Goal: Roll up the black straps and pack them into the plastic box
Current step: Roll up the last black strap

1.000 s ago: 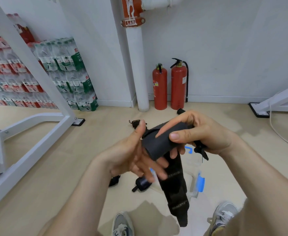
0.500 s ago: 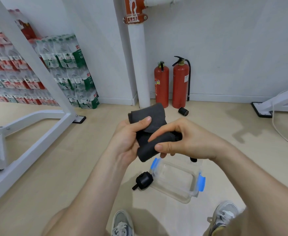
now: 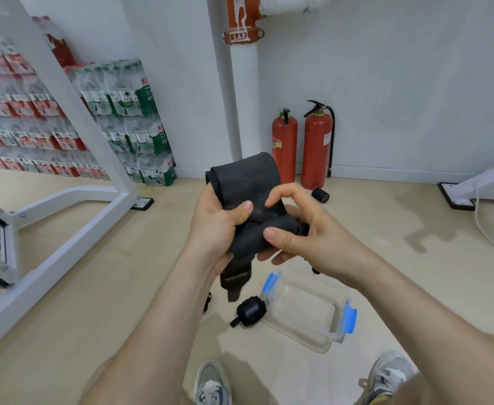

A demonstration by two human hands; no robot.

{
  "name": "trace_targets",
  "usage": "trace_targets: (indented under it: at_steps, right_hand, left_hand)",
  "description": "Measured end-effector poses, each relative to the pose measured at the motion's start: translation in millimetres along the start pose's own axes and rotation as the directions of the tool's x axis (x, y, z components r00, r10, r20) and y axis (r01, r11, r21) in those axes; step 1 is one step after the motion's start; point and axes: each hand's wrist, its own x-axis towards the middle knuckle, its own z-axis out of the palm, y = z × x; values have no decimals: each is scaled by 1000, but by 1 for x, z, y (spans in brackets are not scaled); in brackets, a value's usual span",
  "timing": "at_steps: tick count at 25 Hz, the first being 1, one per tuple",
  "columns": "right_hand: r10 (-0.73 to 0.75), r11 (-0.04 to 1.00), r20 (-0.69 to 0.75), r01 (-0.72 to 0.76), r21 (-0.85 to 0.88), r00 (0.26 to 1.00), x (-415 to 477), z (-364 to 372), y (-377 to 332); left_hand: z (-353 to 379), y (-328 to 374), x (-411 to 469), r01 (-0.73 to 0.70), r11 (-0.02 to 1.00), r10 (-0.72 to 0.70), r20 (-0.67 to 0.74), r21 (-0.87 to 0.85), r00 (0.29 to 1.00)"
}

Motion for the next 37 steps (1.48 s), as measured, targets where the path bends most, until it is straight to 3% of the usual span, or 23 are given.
trace_targets:
  at_steps: [3,9,14,16,21,25,26,28,29,30,31,32,33,34,35,37]
  right_hand:
    - [40,995,-59,-35,90,997,2,4,1]
    - [84,994,-201,-68,85,976,8,10,7]
    - [101,994,-158,-108,-35,982,7,6,5]
    - [97,990,-108,-107,-90,989,6,7,6]
    - [44,990,-124,-60,-130,991,6,4,13]
    - [7,984,-88,-22,-179,996,4,-10,8]
    - [3,993,-82,-13,-114,997,4,-19,6]
    - [31,991,-35,-26,132,999,5,-42,3]
    - [42,969,29,-48,243,999,4,-52,0]
    - [39,949,105,-70,309,994,5,-60,0]
    - [34,930,179,-97,354,983,4,-66,-3]
    - [16,917,244,-111,384,970,4,-69,-3]
    - [-8,912,303,-117,393,953,4,-70,-3]
    - [-22,919,342,-115,377,940,5,-72,-1]
    - [-29,928,368,-112,354,929,5,-73,2]
    - [-13,937,364,-115,329,931,8,-78,11]
  left_hand:
    - [0,-2,2,43,998,-44,-18,-40,999]
    - [0,-4,8,192,970,-195,-8,-148,981]
    - [7,-10,5,460,859,-484,-66,-225,873]
    - [9,-14,6,454,877,-474,-125,-158,872]
    - [15,-15,10,261,961,-277,-239,-95,931]
    - [12,-24,10,458,847,-514,-198,-270,834]
    - [9,-25,10,497,843,-535,-213,-206,818]
    - [0,-27,12,469,880,-438,-258,71,861]
    - [-6,-28,14,374,910,-331,-228,180,916]
    - [-12,-26,15,262,946,-245,-107,190,964]
    - [-15,-23,14,189,970,-207,114,153,972]
    - [-12,-19,10,168,977,-205,361,131,910]
    - [-8,-20,6,157,974,-224,574,164,787]
    - [-1,-25,2,136,968,-246,701,210,669]
    - [9,-29,-4,107,965,-256,761,241,596]
    - [25,-34,-13,52,959,-256,776,278,576]
